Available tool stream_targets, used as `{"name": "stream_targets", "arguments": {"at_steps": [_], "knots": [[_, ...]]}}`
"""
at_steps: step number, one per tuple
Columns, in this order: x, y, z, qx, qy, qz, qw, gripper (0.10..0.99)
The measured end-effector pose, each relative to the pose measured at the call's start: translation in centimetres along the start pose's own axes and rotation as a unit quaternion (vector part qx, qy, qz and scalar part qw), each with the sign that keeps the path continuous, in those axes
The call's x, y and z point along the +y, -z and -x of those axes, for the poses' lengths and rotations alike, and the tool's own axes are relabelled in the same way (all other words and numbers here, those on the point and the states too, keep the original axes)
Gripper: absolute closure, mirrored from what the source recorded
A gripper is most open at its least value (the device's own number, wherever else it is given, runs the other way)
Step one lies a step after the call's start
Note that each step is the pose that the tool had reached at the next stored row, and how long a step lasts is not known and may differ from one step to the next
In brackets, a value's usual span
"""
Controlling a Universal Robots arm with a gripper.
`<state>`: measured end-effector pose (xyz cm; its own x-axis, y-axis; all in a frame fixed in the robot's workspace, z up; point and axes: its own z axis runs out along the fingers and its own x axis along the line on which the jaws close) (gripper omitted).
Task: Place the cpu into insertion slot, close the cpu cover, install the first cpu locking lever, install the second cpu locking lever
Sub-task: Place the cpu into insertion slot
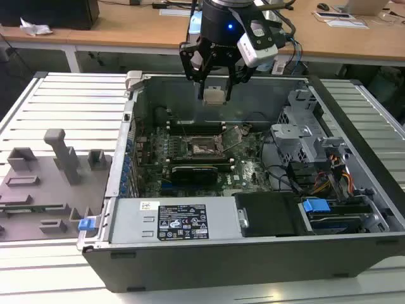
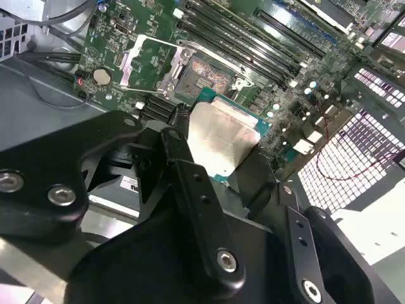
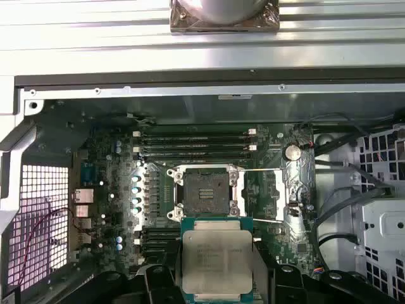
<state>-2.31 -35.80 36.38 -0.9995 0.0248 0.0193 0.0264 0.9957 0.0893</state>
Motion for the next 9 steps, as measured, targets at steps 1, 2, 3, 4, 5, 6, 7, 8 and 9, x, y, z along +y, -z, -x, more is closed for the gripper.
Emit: {"name": "stream_targets", "arguments": {"at_steps": [1,2,3,4,5,6,7,8,9], "knots": [[0.00,0.00,0.00,0.0000,0.000,0.0000,1.0000,0.549],[0.00,0.00,0.00,0.0000,0.000,0.0000,1.0000,0.549],[0.00,0.00,0.00,0.0000,0.000,0.0000,1.0000,0.549],[0.00,0.00,0.00,0.0000,0.000,0.0000,1.0000,0.549],[0.00,0.00,0.00,-0.0001,-0.001,0.0000,1.0000,0.549],[0.00,0.00,0.00,-0.0002,-0.002,0.0000,1.0000,0.549],[0.00,0.00,0.00,-0.0002,-0.003,0.0000,1.0000,0.549],[0.00,0.00,0.00,-0.0003,-0.003,0.0001,1.0000,0.549],[0.00,0.00,0.00,-0.0004,-0.005,0.0001,1.0000,0.549]]}}
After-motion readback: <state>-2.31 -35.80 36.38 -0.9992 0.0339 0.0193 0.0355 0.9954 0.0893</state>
